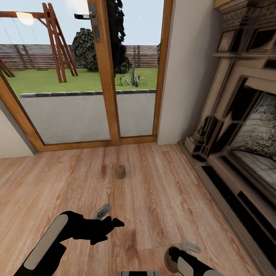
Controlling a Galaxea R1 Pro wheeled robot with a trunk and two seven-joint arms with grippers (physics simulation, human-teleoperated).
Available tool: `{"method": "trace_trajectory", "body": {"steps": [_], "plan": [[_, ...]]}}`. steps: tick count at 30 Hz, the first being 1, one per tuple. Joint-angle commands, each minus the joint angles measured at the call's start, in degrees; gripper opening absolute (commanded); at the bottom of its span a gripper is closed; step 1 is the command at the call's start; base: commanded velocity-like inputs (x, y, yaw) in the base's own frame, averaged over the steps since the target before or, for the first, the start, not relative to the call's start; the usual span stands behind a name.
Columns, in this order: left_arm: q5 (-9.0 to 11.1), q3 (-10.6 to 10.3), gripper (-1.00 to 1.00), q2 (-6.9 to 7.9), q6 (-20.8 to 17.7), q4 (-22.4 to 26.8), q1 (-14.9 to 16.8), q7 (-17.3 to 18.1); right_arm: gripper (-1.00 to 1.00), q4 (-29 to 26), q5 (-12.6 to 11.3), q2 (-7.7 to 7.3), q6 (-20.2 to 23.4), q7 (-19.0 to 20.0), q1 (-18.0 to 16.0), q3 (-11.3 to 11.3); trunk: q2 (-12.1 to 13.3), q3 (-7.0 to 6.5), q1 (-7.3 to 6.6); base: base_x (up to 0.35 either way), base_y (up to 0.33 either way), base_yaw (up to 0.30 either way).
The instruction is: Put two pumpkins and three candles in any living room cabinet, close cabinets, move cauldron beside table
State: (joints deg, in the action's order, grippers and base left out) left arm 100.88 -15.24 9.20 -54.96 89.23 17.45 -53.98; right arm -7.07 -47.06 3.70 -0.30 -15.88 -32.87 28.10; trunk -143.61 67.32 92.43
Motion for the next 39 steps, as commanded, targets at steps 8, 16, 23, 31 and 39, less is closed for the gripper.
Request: {"method": "trace_trajectory", "body": {"steps": [8, 16, 23, 31, 39], "plan": [[0.5, -0.1, 1.0, 0.03, 0.0, 0.1, 0.0, -0.6, 1.0, -0.1, 0.2, -0.01, -2.0, -0.2, 0.0, 0.6, 0.0, 0.05, -0.01, 0.0, 0.0, 0.0], [0.5, -0.1, 1.0, 0.03, 0.0, 0.0, 0.0, -0.6, 1.0, -0.3, 0.4, -0.01, -3.0, 1.3, 0.0, 0.8, 0.0, 0.05, -0.01, 0.0, 0.0, 0.0], [0.5, -0.1, 1.0, 0.03, 0.0, 0.0, 0.0, -0.6, 1.0, -0.2, 0.4, -0.02, -3.3, 3.5, 0.0, 0.8, 0.0, 0.05, -0.01, 0.0, 0.0, 0.0], [0.5, -0.1, 1.0, 0.03, 0.0, 0.0, 0.0, -0.6, 1.0, -0.1, 0.3, -0.05, -3.5, 3.9, 0.0, 0.9, 0.0, 0.27, 0.01, 0.0, 0.0, 0.0], [0.5, -0.1, 1.0, 0.03, 0.0, 0.0, 0.0, -0.6, 1.0, -0.1, 0.5, -0.04, -4.0, 3.9, 0.0, 0.9, -0.1, 2.04, 0.22, 0.0, 0.0, 0.0]]}}
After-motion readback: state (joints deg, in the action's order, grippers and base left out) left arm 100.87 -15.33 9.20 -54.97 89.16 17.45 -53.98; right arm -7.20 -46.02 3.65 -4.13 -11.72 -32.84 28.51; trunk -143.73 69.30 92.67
